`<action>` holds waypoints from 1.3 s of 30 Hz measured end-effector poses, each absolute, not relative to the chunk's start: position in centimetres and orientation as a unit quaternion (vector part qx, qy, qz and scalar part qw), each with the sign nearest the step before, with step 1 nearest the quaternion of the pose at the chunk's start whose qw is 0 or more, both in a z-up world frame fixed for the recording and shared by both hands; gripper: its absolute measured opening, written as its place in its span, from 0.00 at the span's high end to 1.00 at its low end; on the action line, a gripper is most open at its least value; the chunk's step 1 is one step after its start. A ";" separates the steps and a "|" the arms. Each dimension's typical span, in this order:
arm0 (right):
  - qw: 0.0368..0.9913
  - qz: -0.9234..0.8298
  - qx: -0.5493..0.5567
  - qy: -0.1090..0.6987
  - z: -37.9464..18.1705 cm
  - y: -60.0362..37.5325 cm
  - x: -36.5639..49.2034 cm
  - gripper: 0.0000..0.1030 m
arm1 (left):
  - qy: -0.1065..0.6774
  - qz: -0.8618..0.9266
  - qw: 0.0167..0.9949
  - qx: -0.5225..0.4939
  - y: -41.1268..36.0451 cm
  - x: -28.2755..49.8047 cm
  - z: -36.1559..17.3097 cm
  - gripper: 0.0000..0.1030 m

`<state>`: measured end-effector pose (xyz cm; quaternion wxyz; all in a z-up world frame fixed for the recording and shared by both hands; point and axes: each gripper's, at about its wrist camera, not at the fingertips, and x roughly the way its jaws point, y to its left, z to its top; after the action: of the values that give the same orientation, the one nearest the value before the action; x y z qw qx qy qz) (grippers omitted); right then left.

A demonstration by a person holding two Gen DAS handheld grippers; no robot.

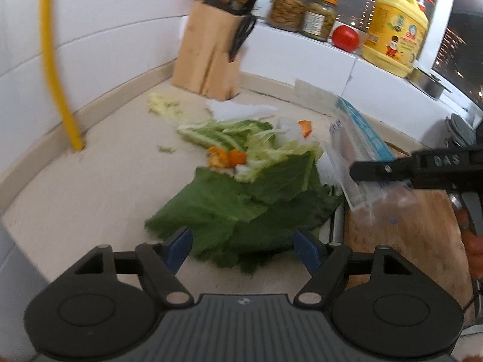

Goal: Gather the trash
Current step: 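Grasp the clear bag with blue label with the right tool, then grasp the white foam net with the left tool while the right tool holds the bag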

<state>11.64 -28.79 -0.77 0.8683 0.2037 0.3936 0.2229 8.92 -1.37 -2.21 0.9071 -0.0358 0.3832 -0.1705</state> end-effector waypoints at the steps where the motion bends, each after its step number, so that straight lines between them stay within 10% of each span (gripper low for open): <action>1: 0.869 0.221 0.210 0.389 -0.8 -29.3 11.4 0.79 | 0.381 -0.172 0.908 -0.034 -1.7 9.5 -2.0 0.33; 24: 0.870 0.196 0.277 0.358 -1.9 -32.9 14.0 0.80 | 0.413 -0.080 0.897 -0.135 -0.5 31.1 -3.7 0.35; 39: 0.867 0.153 0.305 0.364 -3.5 -34.1 15.1 0.80 | 0.435 -0.157 0.885 0.047 -11.7 38.9 -8.0 0.33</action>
<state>15.10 -34.08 -3.54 0.8667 0.3052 0.3638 0.1528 38.90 -11.69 -7.96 0.8855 0.0473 0.4348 -0.1569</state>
